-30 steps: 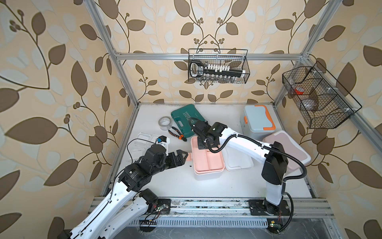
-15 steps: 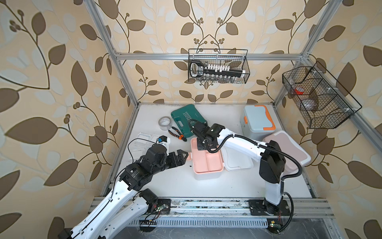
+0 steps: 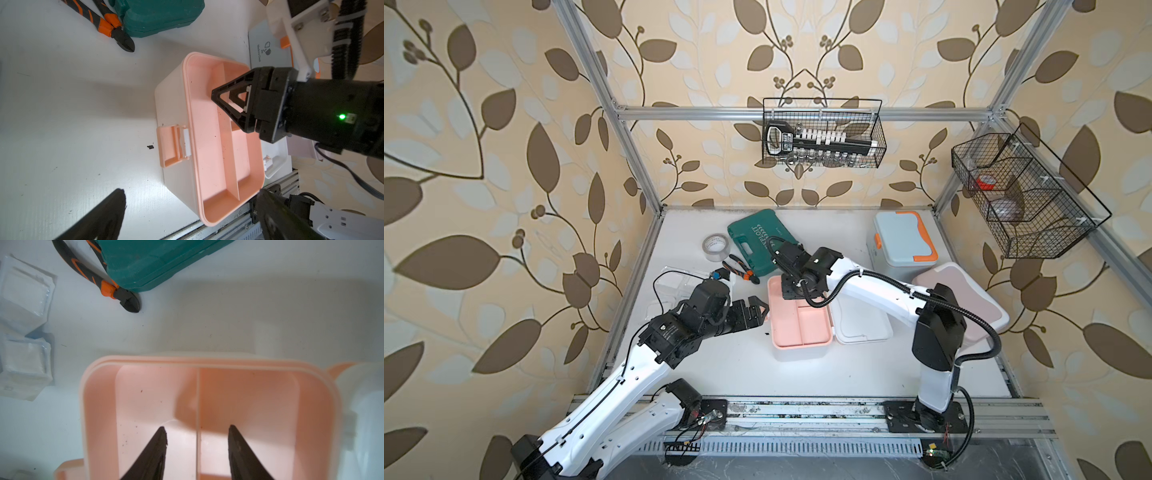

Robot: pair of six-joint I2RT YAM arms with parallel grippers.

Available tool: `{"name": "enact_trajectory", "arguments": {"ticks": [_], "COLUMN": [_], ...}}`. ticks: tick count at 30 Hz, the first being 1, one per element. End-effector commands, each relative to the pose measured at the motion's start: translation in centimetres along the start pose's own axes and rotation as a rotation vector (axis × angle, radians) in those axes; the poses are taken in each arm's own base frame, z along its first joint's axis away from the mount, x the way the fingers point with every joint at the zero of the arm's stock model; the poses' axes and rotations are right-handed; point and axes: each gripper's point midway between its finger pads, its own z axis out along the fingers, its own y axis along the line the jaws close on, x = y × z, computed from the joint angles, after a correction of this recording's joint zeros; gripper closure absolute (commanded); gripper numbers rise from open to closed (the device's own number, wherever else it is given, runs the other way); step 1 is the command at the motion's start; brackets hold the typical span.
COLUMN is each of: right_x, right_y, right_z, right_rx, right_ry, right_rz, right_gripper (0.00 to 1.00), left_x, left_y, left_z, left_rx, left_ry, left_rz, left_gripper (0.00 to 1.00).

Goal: Open first aid kits and take out gauze
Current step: Place the compartment layer in the first aid kit.

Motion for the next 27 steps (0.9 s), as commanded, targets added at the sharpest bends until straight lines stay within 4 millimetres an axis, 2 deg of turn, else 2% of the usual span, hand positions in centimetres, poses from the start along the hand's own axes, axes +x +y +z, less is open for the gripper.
{"name": "enact_trajectory", "arguments": {"ticks": [1, 4, 6, 8, 11, 13, 16, 20, 27], "right_x": [-2.1, -3.1, -3.7, -4.2, -4.5, -4.3, -3.6, -2.4, -0.4], "right_y": [-1.4, -4.0, -6.5, -9.3, -14.0, -17.3, -20.8, -23.2, -23.7], "right_z": [-4.3, -6.3, -7.3, -7.9, -7.8, -7.3, -6.2, -4.9, -2.3], "right_rx": [-0.078, -0.132, -0.165, -0.213, -0.267, -0.251, -0.242, -0.235, -0.245], "right_ry": [-0.092, -0.148, -0.18, -0.208, -0.223, -0.217, -0.198, -0.174, -0.121], "right_rz": [0.009, 0.021, 0.044, 0.082, 0.168, 0.221, 0.277, 0.321, 0.355], "right_gripper": [0.27, 0.07, 0.01, 0.01, 0.01, 0.0, 0.01, 0.0, 0.0], "left_x": [-1.5, -1.7, -1.6, -1.5, -1.2, -1.1, -1.2, -1.4, -0.4], "left_y": [-2.9, -4.1, -5.0, -6.1, -7.8, -8.8, -10.0, -10.8, -10.5], "left_z": [-1.1, -0.6, -0.1, 0.6, 1.9, 2.8, 4.2, 6.2, 9.7], "left_rx": [0.077, 0.082, 0.083, 0.077, 0.074, 0.072, 0.066, 0.053, 0.026], "left_ry": [-0.027, -0.006, 0.013, 0.033, 0.067, 0.09, 0.119, 0.153, 0.228], "left_rz": [0.05, 0.067, 0.086, 0.117, 0.161, 0.184, 0.214, 0.234, 0.236], "left_gripper": [0.01, 0.01, 0.01, 0.01, 0.01, 0.01, 0.01, 0.01, 0.01]}}
